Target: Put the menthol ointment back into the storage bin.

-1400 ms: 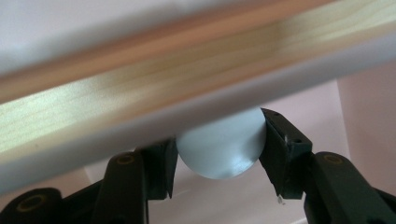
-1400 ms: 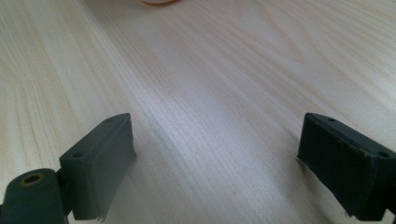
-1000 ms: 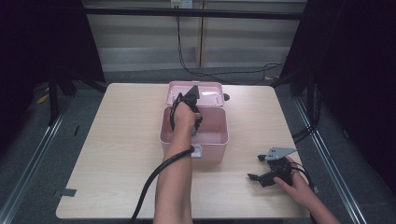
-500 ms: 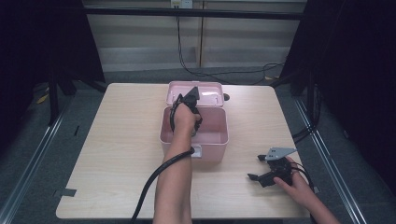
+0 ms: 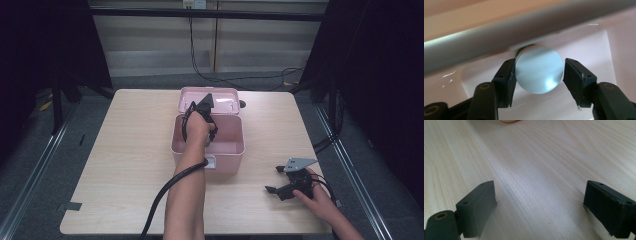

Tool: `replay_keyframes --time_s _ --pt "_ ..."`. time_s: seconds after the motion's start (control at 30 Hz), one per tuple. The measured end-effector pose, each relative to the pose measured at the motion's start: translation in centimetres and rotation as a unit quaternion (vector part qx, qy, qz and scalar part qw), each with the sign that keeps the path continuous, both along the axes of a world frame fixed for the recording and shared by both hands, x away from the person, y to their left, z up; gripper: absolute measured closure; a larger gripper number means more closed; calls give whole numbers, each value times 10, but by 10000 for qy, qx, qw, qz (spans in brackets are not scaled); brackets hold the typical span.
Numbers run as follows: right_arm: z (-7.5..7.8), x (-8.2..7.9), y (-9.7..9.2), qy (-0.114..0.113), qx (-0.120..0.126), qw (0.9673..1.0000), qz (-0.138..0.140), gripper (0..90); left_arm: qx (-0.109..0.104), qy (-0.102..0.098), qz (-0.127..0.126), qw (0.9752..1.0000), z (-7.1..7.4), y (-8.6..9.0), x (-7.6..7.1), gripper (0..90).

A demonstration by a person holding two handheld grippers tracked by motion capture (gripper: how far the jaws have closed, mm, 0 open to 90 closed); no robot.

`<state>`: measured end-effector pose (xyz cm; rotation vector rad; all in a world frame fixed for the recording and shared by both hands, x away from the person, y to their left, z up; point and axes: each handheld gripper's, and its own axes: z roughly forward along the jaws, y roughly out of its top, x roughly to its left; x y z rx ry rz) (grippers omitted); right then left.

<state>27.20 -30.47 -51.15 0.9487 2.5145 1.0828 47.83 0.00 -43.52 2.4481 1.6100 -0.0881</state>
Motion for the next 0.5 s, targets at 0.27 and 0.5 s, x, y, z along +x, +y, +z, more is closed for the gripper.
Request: replay_keyframes --time_s 0.27,0.5 --pt "0 0 0 -2 0 10000 2 100 -61 0 4 10000 4 4 -3 342" --pt "0 0 0 -22 -9 10000 3 100 -101 36 -17 9999 5 8 -6 287"
